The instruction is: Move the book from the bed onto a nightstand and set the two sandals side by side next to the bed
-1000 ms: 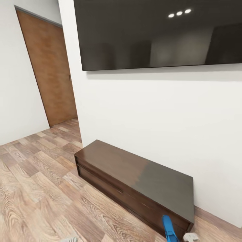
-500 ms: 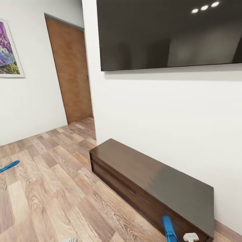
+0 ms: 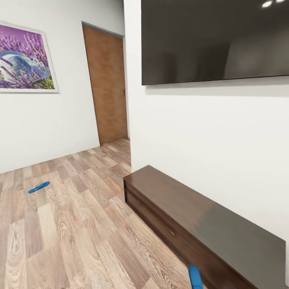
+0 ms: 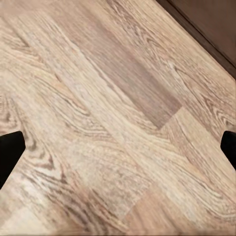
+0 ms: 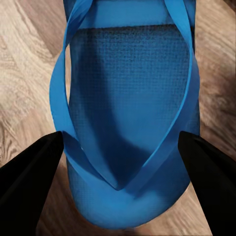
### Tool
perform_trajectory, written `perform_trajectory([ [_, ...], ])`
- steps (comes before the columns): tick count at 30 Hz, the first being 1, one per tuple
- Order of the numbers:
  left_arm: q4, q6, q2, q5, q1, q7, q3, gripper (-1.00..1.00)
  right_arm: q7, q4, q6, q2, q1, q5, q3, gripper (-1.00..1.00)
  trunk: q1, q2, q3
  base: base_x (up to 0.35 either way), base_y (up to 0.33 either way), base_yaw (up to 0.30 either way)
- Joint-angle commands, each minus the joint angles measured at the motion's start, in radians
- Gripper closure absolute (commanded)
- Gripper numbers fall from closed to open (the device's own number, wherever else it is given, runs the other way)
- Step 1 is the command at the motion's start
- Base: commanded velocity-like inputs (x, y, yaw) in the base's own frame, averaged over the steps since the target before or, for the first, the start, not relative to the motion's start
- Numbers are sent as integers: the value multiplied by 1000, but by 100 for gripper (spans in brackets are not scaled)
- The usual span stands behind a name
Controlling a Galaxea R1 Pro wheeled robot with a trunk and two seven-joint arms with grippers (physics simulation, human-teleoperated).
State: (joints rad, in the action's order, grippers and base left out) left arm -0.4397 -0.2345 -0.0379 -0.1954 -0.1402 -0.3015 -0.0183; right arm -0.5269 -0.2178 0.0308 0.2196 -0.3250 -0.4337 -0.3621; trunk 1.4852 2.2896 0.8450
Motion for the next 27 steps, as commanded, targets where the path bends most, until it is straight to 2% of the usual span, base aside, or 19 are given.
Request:
perform_trajectory([
  [1, 2, -2, 0, -8, -1, -6, 13, -100, -2, -1, 1, 0, 0, -10, -5, 100, 0, 0, 1, 0, 0, 292],
  [4, 2, -4, 1, -9, -1, -4, 45, -100, -2, 0, -1, 0, 0, -10, -5, 100, 0, 0, 1, 0, 0, 291],
  [7, 2, -5, 0, -9, -1, -3, 54, -100, -3, 0, -1, 1, 0, -10, -5, 100, 0, 0, 1, 0, 0, 292],
  [27, 20, -5, -1, -12, -1, -2, 58, -100, -4, 0, -3, 2, 0, -16, -4, 100, 0, 0, 1, 0, 0, 292],
])
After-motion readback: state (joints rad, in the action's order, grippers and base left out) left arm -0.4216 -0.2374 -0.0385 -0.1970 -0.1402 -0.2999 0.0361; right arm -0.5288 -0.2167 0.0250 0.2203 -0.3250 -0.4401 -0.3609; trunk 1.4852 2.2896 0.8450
